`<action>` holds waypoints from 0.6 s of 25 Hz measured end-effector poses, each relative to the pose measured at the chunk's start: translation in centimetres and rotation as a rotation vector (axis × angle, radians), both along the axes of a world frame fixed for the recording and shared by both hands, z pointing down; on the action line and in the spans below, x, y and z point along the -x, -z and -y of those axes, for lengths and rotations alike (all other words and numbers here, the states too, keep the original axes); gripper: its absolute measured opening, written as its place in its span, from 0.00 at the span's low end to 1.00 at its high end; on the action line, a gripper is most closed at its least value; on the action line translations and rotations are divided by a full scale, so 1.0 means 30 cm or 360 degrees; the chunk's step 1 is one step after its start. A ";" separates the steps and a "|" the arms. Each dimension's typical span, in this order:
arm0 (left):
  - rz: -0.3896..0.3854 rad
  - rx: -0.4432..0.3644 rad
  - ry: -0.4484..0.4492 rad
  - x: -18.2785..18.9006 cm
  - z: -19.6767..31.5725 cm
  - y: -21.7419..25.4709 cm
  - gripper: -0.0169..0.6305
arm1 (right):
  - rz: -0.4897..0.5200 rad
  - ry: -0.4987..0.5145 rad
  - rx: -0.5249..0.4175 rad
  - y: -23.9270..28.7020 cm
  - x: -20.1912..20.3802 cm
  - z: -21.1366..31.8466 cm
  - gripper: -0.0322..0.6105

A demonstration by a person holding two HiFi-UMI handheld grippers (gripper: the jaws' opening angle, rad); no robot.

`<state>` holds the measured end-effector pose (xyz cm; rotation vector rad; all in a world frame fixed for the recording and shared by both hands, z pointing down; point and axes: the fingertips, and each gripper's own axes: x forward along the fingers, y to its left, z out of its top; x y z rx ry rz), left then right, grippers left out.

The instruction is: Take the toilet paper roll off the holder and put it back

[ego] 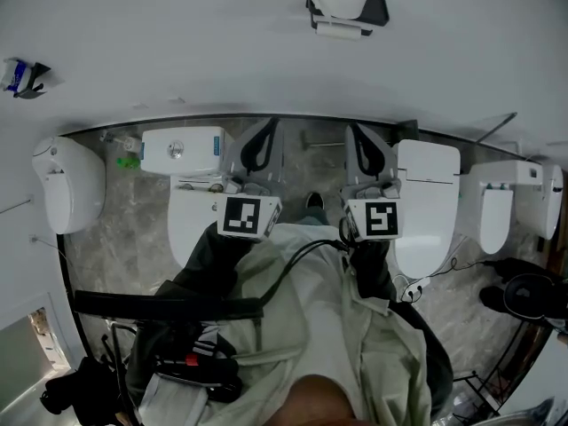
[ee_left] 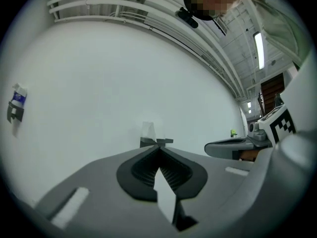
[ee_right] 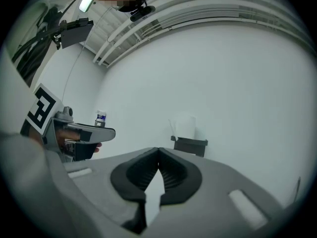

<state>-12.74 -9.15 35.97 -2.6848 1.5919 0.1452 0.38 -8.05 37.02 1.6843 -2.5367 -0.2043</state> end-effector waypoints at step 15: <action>-0.0048 0.0026 0.0091 0.031 0.005 -0.002 0.04 | -0.0019 0.0001 0.0076 -0.017 0.019 0.005 0.05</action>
